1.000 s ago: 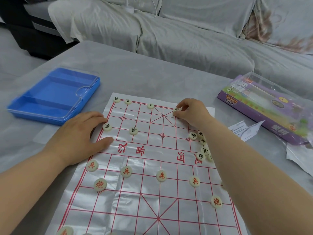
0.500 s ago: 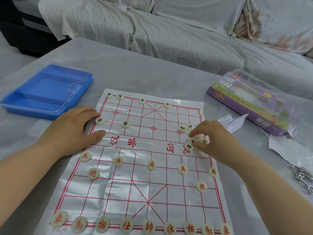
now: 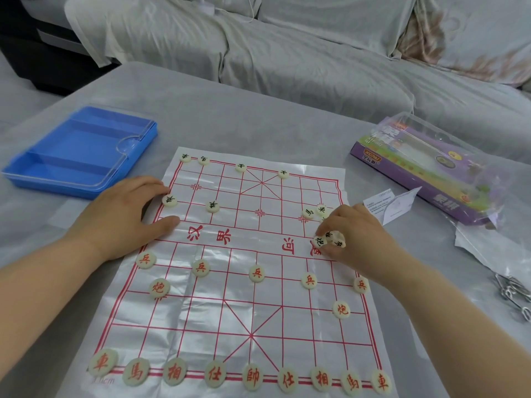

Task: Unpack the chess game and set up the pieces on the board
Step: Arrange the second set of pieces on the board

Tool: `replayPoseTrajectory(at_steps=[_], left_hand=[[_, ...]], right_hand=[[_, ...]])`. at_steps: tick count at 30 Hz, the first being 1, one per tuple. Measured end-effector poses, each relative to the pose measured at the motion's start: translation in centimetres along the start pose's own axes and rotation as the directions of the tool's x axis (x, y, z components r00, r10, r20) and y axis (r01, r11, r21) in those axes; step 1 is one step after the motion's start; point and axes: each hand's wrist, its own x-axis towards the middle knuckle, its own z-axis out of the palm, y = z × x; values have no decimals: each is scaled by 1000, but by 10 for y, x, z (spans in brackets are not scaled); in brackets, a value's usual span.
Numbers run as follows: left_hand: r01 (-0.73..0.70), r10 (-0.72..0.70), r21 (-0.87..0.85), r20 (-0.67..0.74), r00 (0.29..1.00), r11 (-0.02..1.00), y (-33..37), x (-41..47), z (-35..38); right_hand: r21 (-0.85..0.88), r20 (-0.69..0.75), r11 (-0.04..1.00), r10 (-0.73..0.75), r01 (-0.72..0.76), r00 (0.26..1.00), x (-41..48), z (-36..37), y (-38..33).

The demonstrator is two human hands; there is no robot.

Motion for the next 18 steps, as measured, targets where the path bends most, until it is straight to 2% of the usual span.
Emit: replayPoseTrajectory(at_steps=[5,18], left_hand=[[-4,4,-5,-4,1000,1000,0,-1,0],[-23,23,-15,-15,1000,1000,-2,0,0]], right_hand=[[24,-49,1000,4,-3,999,4,-4,-4],[10,-140,995,-100,102,985,52,0,-62]])
